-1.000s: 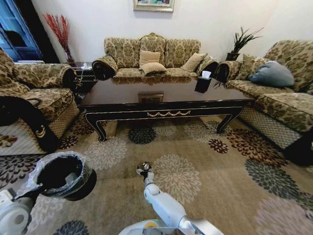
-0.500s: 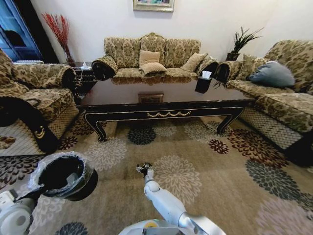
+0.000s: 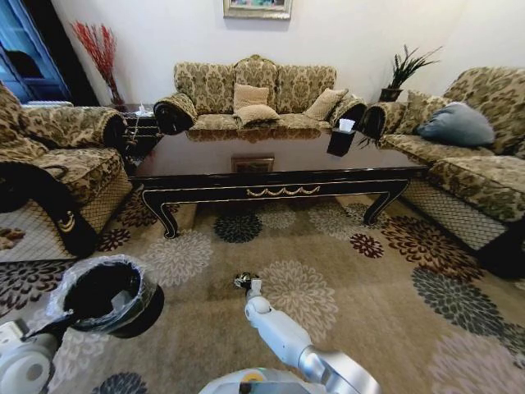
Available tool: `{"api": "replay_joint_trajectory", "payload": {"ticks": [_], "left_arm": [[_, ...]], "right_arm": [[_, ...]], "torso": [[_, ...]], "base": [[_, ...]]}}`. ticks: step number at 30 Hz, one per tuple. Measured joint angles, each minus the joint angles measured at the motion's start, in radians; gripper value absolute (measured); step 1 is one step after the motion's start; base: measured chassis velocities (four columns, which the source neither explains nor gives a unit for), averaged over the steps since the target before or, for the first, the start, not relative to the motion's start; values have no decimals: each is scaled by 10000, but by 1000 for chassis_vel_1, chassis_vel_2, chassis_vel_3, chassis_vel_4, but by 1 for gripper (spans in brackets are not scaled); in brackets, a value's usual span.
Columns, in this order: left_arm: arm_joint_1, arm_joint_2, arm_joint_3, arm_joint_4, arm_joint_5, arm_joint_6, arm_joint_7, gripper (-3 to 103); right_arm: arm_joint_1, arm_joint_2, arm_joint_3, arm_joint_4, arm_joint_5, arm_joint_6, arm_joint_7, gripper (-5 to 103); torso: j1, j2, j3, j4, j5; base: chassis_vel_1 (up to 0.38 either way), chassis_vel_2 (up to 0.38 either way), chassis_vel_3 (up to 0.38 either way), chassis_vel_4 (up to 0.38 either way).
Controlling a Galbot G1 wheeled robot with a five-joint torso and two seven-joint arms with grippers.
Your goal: Move to the front of the table and pick up the trash from the floor, then place it into the trash bin.
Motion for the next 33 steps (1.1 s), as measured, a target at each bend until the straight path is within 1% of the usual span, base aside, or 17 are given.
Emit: {"api": "replay_joint_trajectory", "payload": {"ticks": [1, 2, 4, 5, 6, 12, 15, 17, 18, 20, 22, 24, 29, 33], "left_arm": [[53, -26, -10, -111, -25, 0, 1, 2], [53, -26, -10, -111, -25, 0, 1, 2], [111, -84, -10, -199, -27, 0, 1, 2], [123, -101, -7, -211, -26, 0, 2, 2], [145, -145, 15, -236, -21, 1, 3, 2], [185, -167, 33, -343, -22, 1, 26, 2], [182, -130, 34, -349, -38, 1, 34, 2], [142, -86, 46, -326, -65, 1, 35, 2], [142, -86, 46, -326, -65, 1, 35, 2], [107, -71, 77, -258, -79, 1, 49, 2], [66, -61, 116, -139, -72, 1, 50, 2], [39, -37, 153, -69, -61, 1, 49, 2], [-24, 49, 178, -65, -57, 0, 49, 2], [-19, 56, 182, -44, -56, 1, 48, 2]], "right_arm": [[-92, 0, 35, 327, 99, -95, 299, 100], [-92, 0, 35, 327, 99, -95, 299, 100], [-186, -1, 51, 759, 321, -290, 707, 100], [-208, 0, 52, 871, 384, -336, 781, 100], [-272, 0, 45, 1180, 562, -459, 954, 100], [-294, 0, 250, 1519, 879, -525, 1174, 100], [-269, 0, 255, 1480, 819, -448, 1186, 100], [-341, -1, 173, 1304, 562, -58, 1127, 100], [-341, -1, 173, 1304, 562, -58, 1127, 100], [-452, -1, 92, 1201, 286, 278, 914, 100], [-552, 0, 5, 1180, 217, 526, 715, 100], [-607, 0, -86, 1184, 217, 639, 642, 100], [-645, 0, -50, 1058, 202, 819, 500, 100], [-703, 0, 50, 998, 206, 927, 476, 100]], "torso": [[0, 0, -1, -1, 1], [0, 0, -1, -1, 1], [0, 0, 0, -2, 1], [0, 0, 0, -2, 1], [0, 0, 0, 2, 0], [0, 0, 0, -3, 0], [0, 0, 0, 0, 1], [0, 0, 0, -1, 1], [0, 0, 0, -1, 1], [0, 0, 0, -3, 1], [0, 0, -1, -2, 0], [0, 0, 0, 3, -2], [0, 0, 0, -3, 0], [0, 0, 0, -2, -1]], "base": [[0, 0, 0, 0], [0, 0, 0, 0], [0, 0, 0, 0], [0, 0, 0, 0], [0, 0, 0, 0], [0, 0, 0, 0], [0, 0, 0, 0], [0, 0, 0, 0], [0, 0, 0, 0], [0, 0, 0, 0], [0, 0, 0, 0], [0, 0, 0, 0], [0, 0, 0, 0], [0, 0, 0, 0]]}}
